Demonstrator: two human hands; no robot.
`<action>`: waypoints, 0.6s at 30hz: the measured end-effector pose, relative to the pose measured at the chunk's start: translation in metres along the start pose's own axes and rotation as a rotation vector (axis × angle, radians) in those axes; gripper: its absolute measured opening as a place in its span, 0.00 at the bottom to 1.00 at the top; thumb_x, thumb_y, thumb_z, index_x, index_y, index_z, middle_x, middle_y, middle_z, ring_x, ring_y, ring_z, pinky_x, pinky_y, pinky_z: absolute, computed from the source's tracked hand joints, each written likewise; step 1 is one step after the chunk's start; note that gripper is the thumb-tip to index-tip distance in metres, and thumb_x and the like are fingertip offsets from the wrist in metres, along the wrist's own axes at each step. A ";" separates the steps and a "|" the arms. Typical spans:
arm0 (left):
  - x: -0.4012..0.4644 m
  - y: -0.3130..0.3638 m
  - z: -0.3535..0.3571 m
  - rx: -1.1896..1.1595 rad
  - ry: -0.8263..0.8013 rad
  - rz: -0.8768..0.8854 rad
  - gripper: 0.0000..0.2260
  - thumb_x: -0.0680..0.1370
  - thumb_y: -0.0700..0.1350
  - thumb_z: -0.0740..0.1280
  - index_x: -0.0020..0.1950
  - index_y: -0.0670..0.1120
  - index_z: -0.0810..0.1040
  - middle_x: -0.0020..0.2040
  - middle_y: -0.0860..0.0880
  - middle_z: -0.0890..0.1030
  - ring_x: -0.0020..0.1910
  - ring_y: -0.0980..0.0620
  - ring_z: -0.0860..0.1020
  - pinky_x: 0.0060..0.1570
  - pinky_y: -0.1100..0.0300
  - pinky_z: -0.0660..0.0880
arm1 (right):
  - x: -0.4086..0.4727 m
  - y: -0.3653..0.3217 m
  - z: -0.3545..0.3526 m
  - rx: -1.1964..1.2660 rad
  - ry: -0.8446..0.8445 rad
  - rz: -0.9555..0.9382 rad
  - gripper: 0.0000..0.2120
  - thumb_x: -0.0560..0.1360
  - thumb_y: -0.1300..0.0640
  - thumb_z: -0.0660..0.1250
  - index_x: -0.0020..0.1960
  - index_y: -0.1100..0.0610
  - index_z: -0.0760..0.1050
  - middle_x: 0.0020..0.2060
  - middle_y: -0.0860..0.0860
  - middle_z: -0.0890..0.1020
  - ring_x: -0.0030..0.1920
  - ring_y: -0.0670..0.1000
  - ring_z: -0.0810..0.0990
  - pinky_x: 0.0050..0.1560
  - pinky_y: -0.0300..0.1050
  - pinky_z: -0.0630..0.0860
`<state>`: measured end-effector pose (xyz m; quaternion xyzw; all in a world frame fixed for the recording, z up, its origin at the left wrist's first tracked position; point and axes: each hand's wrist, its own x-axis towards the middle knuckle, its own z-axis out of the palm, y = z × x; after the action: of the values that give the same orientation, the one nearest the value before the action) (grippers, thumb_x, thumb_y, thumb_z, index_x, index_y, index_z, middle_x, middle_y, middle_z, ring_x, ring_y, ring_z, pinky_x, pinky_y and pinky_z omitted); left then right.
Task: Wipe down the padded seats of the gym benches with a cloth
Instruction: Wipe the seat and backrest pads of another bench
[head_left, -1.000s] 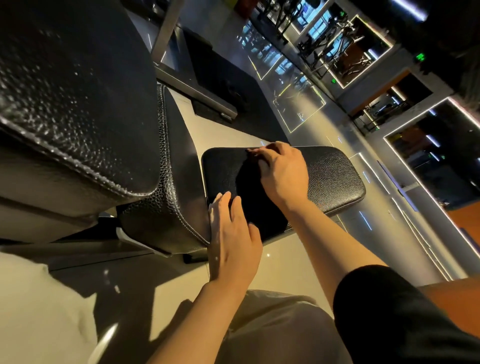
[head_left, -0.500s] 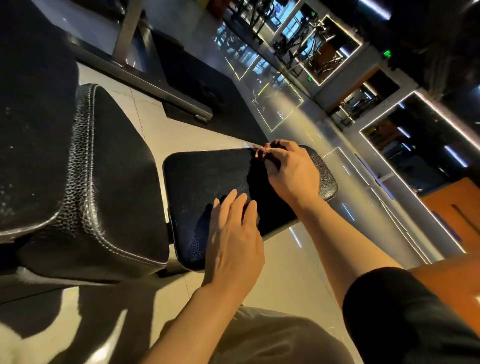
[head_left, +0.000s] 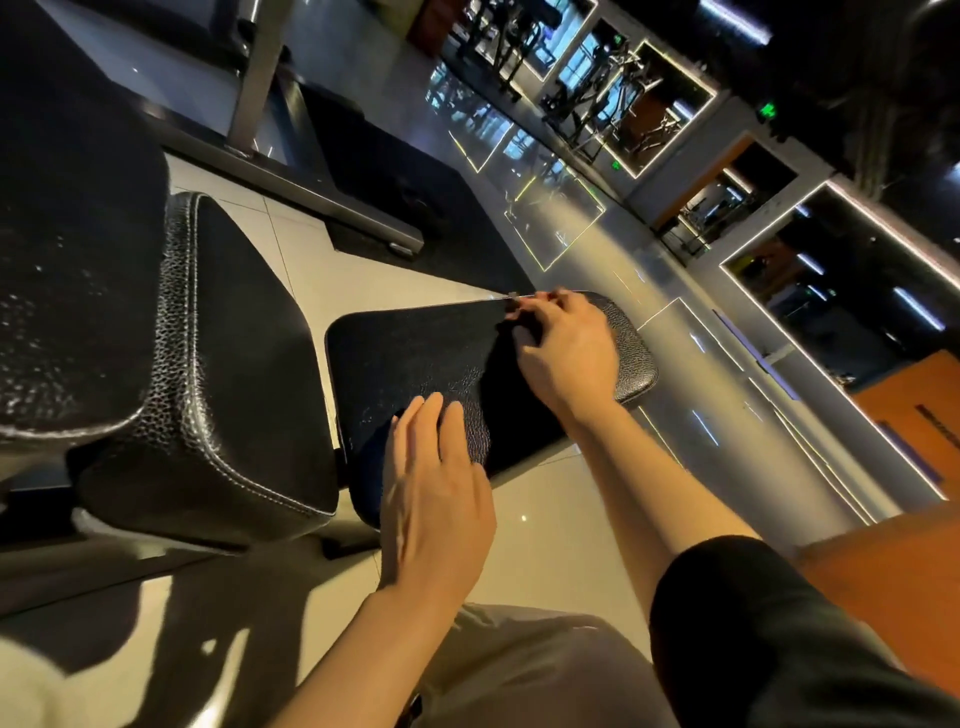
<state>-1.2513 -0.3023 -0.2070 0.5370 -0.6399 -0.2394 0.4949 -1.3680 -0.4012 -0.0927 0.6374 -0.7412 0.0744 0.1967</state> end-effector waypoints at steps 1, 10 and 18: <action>-0.001 -0.004 -0.002 0.008 0.013 -0.018 0.24 0.73 0.36 0.69 0.69 0.37 0.70 0.68 0.39 0.71 0.70 0.40 0.68 0.70 0.49 0.60 | -0.007 -0.016 0.006 0.000 -0.028 -0.068 0.19 0.74 0.49 0.65 0.64 0.49 0.77 0.62 0.54 0.75 0.63 0.59 0.71 0.64 0.51 0.69; -0.022 -0.021 0.011 0.069 0.132 -0.090 0.26 0.63 0.34 0.78 0.57 0.36 0.70 0.59 0.32 0.75 0.58 0.36 0.73 0.56 0.41 0.75 | -0.046 -0.079 0.023 0.056 -0.318 -0.477 0.19 0.78 0.51 0.64 0.69 0.49 0.73 0.71 0.51 0.69 0.71 0.54 0.65 0.68 0.51 0.66; -0.051 0.011 0.012 -0.086 0.030 -0.016 0.25 0.69 0.34 0.70 0.66 0.38 0.74 0.68 0.38 0.72 0.72 0.44 0.61 0.72 0.45 0.50 | -0.036 0.062 -0.032 0.047 0.032 0.024 0.17 0.75 0.56 0.66 0.62 0.45 0.78 0.64 0.51 0.75 0.63 0.57 0.74 0.57 0.48 0.74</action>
<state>-1.2705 -0.2546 -0.2212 0.5238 -0.6173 -0.2626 0.5250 -1.4180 -0.3459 -0.0687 0.6315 -0.7437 0.1045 0.1927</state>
